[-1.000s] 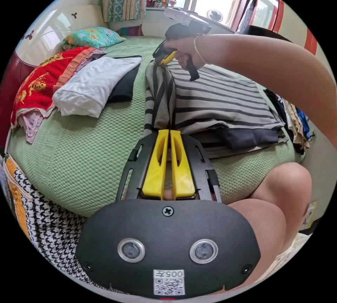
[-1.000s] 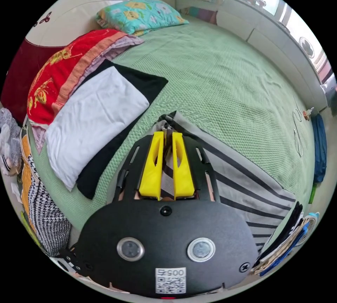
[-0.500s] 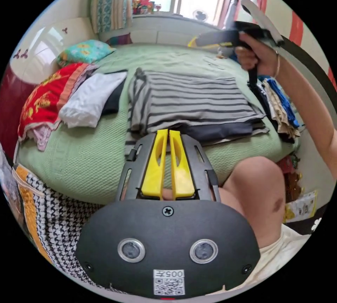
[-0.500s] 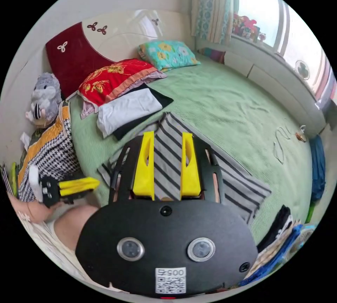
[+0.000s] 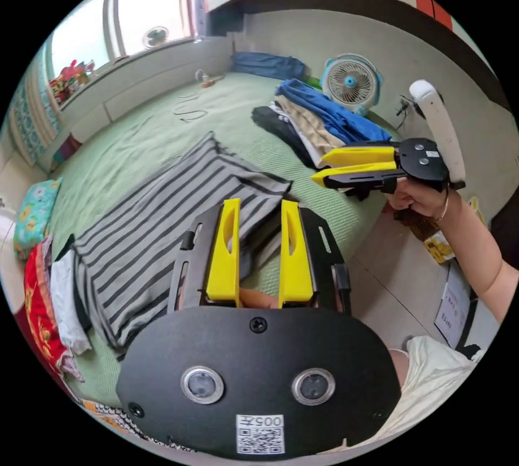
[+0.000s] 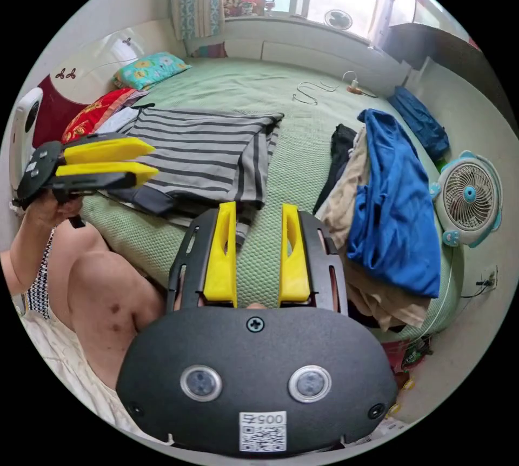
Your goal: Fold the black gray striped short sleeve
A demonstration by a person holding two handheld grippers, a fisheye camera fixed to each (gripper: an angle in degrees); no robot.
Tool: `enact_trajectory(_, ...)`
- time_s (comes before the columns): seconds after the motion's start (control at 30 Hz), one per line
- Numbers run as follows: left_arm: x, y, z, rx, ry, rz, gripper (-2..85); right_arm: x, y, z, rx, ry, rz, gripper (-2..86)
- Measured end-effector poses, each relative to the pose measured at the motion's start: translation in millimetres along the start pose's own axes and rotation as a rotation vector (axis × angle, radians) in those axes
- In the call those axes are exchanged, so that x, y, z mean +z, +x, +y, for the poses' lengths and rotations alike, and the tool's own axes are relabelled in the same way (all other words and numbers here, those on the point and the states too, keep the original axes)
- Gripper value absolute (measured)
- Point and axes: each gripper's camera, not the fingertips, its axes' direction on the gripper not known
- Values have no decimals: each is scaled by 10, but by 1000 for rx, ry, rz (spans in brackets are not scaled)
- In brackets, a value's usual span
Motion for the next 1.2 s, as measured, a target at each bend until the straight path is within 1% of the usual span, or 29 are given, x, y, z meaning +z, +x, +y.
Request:
enact_trajectory(0.13, 556, 306, -449, 39, -92, 12, 155, -125, 285, -47, 16, 28, 19, 136)
enact_trajectory(0.23, 895, 391, -593, 15, -148, 19, 168, -162, 483, -74, 24, 44, 32, 137)
enact_trajectory(0.33, 1161, 382, -607, -30, -203, -25, 160, -111, 622, -86, 20, 37, 30, 136)
enact_trajectory(0.37, 1202, 357, -581, -44, -191, -15, 148, -76, 666, -94, 17, 34, 29, 136)
enact_trajectory(0.43, 1194, 294, -561, -74, -170, -7, 135, -15, 725, -118, 11, 27, 21, 134)
enact_trajectory(0.5, 1186, 221, -579, -99, -179, -45, 107, 78, 794, -191, -3, 12, 6, 132)
enact_trajectory(0.57, 1135, 114, -592, -110, -167, 19, 57, 157, 853, -287, -12, -3, -4, 129)
enact_trajectory(0.63, 1028, 44, -579, -121, -141, 11, 41, 251, 939, -431, -8, -24, -21, 125)
enact_trajectory(0.73, 737, -108, -482, -150, -55, 35, 30, 461, 1117, -766, 14, -89, -98, 118)
enact_trajectory(0.8, 573, -221, -392, -174, -23, 31, 28, 673, 1276, -1072, 66, -143, -198, 118)
enact_trajectory(0.87, 373, -370, -256, -196, 21, 33, 27, 861, 1375, -1289, 99, -191, -256, 123)
enact_trajectory(0.93, 246, -473, -163, -201, 45, 32, 27, 1055, 1465, -1476, 140, -228, -291, 128)
enact_trajectory(1.0, 156, -554, -81, -196, 55, 28, 27, 1312, 1571, -1669, 204, -274, -373, 132)
enact_trajectory(1.2, 16, -817, 217, -189, 74, 63, 27, 1800, 1707, -1954, 332, -335, -400, 133)
